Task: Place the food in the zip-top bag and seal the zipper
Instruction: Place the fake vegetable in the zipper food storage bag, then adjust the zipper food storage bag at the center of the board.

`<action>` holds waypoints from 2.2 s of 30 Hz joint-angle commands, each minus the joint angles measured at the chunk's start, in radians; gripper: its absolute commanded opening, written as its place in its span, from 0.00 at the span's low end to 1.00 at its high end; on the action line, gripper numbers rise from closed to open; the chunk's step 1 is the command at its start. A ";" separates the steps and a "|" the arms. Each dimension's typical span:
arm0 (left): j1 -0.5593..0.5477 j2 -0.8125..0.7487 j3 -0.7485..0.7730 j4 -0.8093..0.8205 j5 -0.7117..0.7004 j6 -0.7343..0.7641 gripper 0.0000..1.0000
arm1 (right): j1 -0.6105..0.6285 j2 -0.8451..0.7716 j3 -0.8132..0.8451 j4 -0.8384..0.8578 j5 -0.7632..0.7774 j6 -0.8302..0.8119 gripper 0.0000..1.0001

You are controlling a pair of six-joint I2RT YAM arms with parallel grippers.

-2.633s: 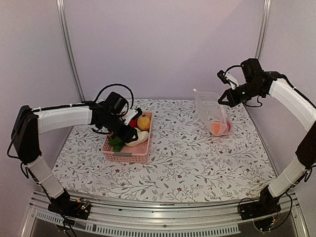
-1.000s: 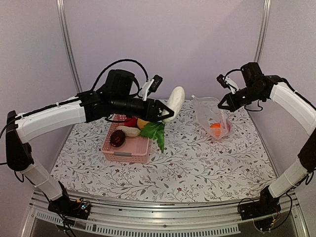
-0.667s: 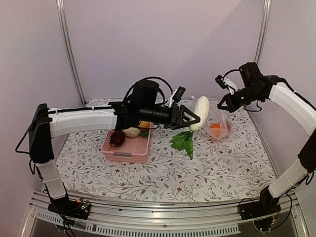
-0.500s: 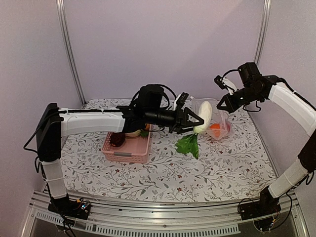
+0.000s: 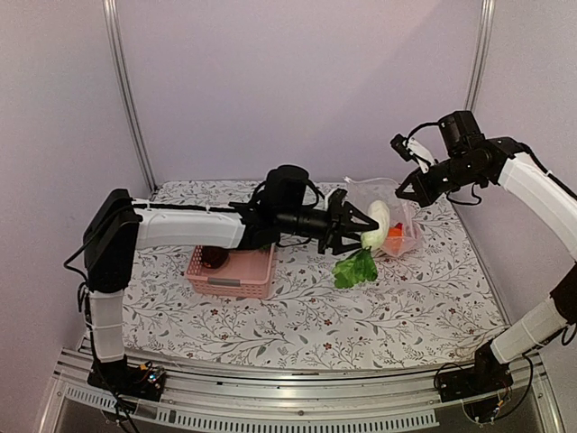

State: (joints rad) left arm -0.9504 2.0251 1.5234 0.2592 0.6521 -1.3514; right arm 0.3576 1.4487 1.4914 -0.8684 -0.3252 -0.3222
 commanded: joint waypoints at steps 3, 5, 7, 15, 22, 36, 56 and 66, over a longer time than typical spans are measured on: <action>0.013 0.056 -0.061 0.395 -0.021 -0.401 0.29 | 0.036 -0.046 -0.015 -0.027 -0.029 -0.040 0.00; 0.015 0.076 -0.082 0.507 -0.057 -0.557 0.30 | 0.044 -0.052 -0.016 -0.033 -0.031 -0.047 0.00; 0.012 0.089 -0.110 0.584 -0.109 -0.678 0.34 | 0.048 -0.057 -0.015 -0.039 -0.041 -0.049 0.00; 0.011 0.111 0.023 0.629 -0.162 -0.691 1.00 | 0.048 -0.064 -0.010 -0.052 -0.068 -0.029 0.00; -0.009 -0.007 0.000 0.444 -0.161 -0.473 1.00 | 0.046 -0.019 0.045 -0.060 -0.053 0.006 0.00; -0.296 -0.381 -0.030 -0.221 -1.057 1.387 1.00 | 0.046 0.025 0.075 -0.068 -0.109 0.012 0.00; -0.238 0.050 0.353 -0.710 -0.804 1.691 0.62 | 0.046 0.028 0.061 -0.097 -0.160 -0.011 0.00; -0.219 0.119 0.365 -0.651 -0.775 1.811 0.32 | 0.046 0.037 0.074 -0.107 -0.207 -0.001 0.00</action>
State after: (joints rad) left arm -1.1664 2.1143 1.8706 -0.4278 -0.1253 0.3943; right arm 0.3992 1.4769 1.5440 -0.9649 -0.4950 -0.3260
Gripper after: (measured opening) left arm 0.348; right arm 0.005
